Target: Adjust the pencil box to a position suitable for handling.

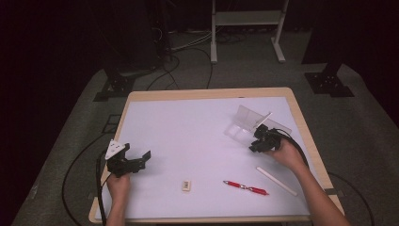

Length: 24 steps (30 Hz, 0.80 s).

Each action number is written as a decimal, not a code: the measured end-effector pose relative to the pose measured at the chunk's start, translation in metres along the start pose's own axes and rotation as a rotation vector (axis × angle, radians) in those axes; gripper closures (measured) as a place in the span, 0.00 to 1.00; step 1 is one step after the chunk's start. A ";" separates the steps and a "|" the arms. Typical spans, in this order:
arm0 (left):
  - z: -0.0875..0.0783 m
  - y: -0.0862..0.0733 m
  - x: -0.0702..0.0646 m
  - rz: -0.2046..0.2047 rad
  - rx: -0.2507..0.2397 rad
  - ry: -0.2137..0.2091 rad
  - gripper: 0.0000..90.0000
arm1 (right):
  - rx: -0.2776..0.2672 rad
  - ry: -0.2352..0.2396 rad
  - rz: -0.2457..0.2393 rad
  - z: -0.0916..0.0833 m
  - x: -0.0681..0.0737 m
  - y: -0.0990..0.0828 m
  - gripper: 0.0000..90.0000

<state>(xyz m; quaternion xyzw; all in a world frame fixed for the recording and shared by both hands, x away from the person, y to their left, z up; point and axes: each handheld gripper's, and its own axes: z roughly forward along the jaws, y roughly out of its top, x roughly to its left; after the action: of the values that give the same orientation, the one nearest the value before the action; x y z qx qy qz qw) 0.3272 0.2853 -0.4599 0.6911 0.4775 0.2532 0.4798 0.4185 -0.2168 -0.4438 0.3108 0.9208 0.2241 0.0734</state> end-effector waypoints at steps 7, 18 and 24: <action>0.000 0.000 0.000 -0.005 -0.004 -0.001 0.00 | 0.001 -0.009 -0.016 0.001 0.001 0.001 0.87; 0.000 0.000 0.000 -0.005 -0.003 -0.001 0.00 | 0.016 -0.008 -0.032 0.004 0.005 0.003 0.94; 0.000 0.000 0.000 -0.004 -0.003 -0.001 0.00 | 0.022 -0.021 -0.050 0.004 0.007 0.003 0.95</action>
<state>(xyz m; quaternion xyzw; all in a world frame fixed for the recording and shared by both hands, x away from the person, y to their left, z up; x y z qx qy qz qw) 0.3273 0.2852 -0.4599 0.6896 0.4784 0.2524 0.4815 0.4158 -0.2090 -0.4456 0.2908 0.9298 0.2087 0.0854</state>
